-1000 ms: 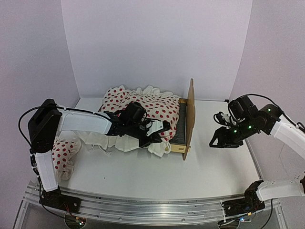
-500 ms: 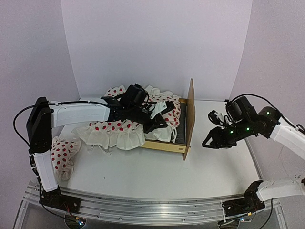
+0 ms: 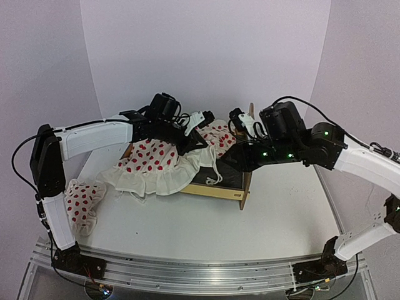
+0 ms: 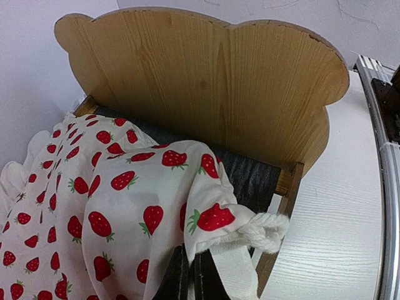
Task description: Set up the pet bed
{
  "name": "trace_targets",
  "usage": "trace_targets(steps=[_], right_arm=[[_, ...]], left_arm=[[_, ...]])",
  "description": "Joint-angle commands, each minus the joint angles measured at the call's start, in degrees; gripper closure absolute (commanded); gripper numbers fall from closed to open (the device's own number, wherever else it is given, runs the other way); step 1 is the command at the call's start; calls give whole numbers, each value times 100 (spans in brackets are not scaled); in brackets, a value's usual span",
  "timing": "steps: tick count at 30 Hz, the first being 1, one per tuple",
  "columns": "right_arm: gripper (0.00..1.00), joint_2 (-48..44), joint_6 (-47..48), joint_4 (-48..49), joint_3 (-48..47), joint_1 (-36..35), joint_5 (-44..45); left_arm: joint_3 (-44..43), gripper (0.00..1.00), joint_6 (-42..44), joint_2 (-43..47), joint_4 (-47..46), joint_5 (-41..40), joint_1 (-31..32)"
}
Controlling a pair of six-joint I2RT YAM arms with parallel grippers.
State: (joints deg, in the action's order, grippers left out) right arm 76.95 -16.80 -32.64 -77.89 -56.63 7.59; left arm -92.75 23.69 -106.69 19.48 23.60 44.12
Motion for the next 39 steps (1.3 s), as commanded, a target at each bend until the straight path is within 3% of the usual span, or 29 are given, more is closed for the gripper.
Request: trace_targets(steps=[1, 5, 15, 24, 35, 39], right_arm=[[67, 539, -457, 612, -176, 5, 800], [67, 1185, -420, 611, -464, -24, 730], [66, 2377, 1119, 407, -823, 327, 433], [68, 2940, 1504, 315, -1062, 518, 667], [98, 3123, 1488, 301, -936, 764, 701], [100, 2946, 1419, 199, -1013, 763, 788]], left_arm=[[-54, 100, 82, 435, -130, 10, -117], [118, 100, 162, 491, -349, -147, -226], [634, 100, 230, 674, -833, -391, -334], [833, 100, 275, 777, -1015, -495, -342], [899, 100, 289, 806, -1133, -492, -351], [917, 100, 333, 810, -1139, -544, -371]])
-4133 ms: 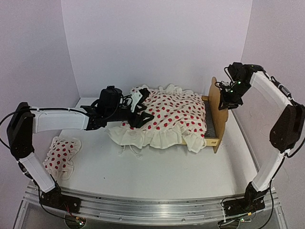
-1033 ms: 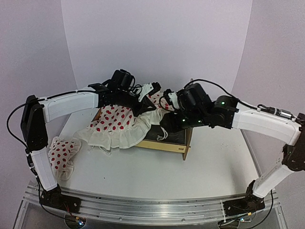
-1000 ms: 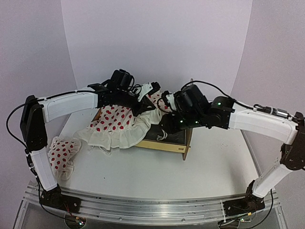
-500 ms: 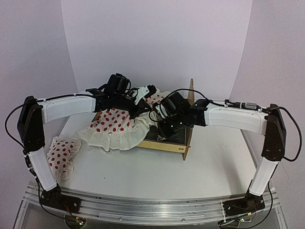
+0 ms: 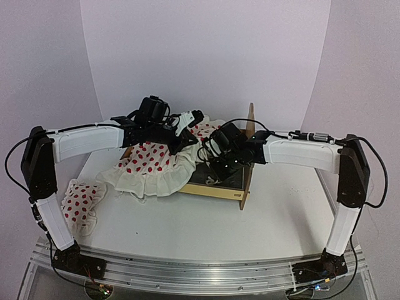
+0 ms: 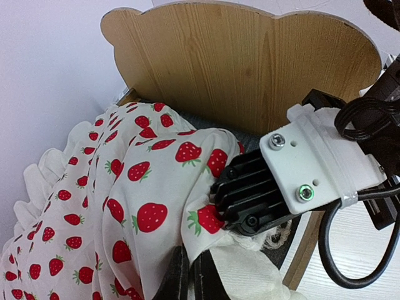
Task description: Set up the pet bed
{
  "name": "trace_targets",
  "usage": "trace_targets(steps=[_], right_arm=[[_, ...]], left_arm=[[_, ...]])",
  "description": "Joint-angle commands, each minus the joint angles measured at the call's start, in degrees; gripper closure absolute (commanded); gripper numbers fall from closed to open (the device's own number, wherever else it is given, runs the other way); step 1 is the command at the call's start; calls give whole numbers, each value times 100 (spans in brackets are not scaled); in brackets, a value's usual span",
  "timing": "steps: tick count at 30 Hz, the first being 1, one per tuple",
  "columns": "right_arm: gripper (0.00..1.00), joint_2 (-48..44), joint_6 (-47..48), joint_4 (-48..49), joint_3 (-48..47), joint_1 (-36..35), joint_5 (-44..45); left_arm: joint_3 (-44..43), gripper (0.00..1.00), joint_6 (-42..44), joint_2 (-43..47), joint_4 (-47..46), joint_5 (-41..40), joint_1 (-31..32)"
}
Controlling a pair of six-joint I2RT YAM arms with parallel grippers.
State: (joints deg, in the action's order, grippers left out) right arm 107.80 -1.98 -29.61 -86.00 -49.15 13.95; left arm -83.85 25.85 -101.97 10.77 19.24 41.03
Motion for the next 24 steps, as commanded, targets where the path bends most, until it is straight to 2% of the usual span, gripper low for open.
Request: trace_targets(steps=[1, 5, 10, 20, 24], right_arm=[[100, -194, -83, -160, -252, 14, 165], [100, -535, -232, -432, -592, 5, 74], [100, -1034, -394, -575, -929, 6, -513], [100, -1339, -867, -753, -681, 3, -807], [100, -1309, -1185, -757, -504, 3, -1813]], left_arm=[[33, 100, 130, 343, -277, -123, -67], [88, 100, 182, 367, -323, -176, -85], [134, 100, 202, 379, -414, -233, -95], [230, 100, 254, 405, -485, -215, -95], [289, 100, 254, 430, -501, -202, -95]])
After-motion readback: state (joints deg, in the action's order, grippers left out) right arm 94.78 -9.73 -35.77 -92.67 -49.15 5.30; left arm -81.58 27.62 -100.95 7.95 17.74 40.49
